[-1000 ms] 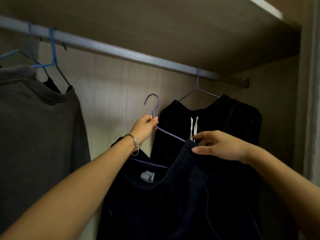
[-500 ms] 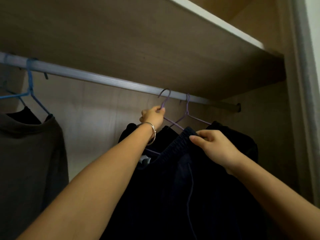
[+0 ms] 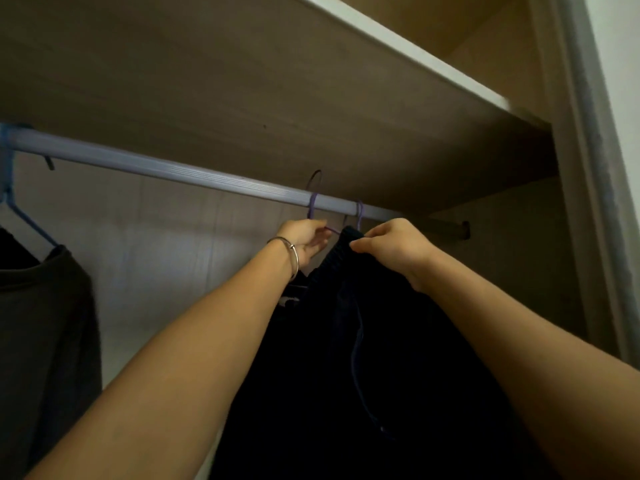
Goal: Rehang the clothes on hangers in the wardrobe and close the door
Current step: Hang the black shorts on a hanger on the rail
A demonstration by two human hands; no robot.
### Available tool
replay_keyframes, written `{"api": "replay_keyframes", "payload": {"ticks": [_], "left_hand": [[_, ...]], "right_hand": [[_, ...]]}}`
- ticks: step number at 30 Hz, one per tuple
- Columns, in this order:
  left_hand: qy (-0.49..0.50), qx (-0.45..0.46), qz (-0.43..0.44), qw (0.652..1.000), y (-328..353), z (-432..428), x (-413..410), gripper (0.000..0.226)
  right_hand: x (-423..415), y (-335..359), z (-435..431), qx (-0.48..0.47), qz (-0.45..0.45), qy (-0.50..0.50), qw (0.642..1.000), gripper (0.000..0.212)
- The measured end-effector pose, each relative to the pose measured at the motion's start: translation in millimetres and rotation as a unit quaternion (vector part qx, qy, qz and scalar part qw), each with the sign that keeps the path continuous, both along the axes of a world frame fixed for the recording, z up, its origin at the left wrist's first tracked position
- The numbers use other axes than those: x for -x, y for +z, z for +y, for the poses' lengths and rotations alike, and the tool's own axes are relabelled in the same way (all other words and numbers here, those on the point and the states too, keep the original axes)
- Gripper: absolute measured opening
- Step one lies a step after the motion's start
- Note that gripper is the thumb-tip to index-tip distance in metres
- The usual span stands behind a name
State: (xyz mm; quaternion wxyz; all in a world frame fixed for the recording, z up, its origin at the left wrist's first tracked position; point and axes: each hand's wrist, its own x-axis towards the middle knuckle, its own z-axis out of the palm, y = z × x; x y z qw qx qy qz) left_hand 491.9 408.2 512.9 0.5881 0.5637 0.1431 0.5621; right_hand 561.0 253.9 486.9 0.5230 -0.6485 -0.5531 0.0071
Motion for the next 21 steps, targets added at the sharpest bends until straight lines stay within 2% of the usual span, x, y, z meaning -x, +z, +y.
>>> {"api": "replay_keyframes", "payload": {"ticks": [2, 5, 8, 12, 18, 21], "left_hand": [[-0.012, -0.001, 0.011, 1.0, -5.6, -1.8, -3.2, 0.027], [-0.012, -0.001, 0.039, 0.999, -21.2, -0.9, -9.9, 0.029], [-0.025, 0.017, 0.02, 0.999, -29.4, 2.7, -14.4, 0.026], [-0.004, 0.009, 0.04, 0.999, -31.3, 0.1, -16.1, 0.029], [0.012, -0.013, 0.119, 0.993, -28.2, -16.6, -16.2, 0.028], [0.018, -0.025, 0.16, 0.987, -24.8, -21.4, -20.2, 0.029]], "right_hand": [[-6.0, -5.9, 0.2, 0.013, -0.004, 0.002, 1.0, 0.032], [-14.0, -20.6, -2.8, 0.023, -0.008, 0.021, 0.999, 0.016], [-19.0, -30.2, -7.2, 0.024, -0.002, 0.035, 0.999, 0.005], [-25.2, -40.2, -15.0, 0.026, -0.029, 0.022, 0.999, 0.011], [-24.5, -44.2, -19.5, 0.005, -0.168, -0.061, 0.984, 0.028], [-30.4, -43.7, -17.8, -0.019, -0.174, -0.093, 0.98, 0.027]]}}
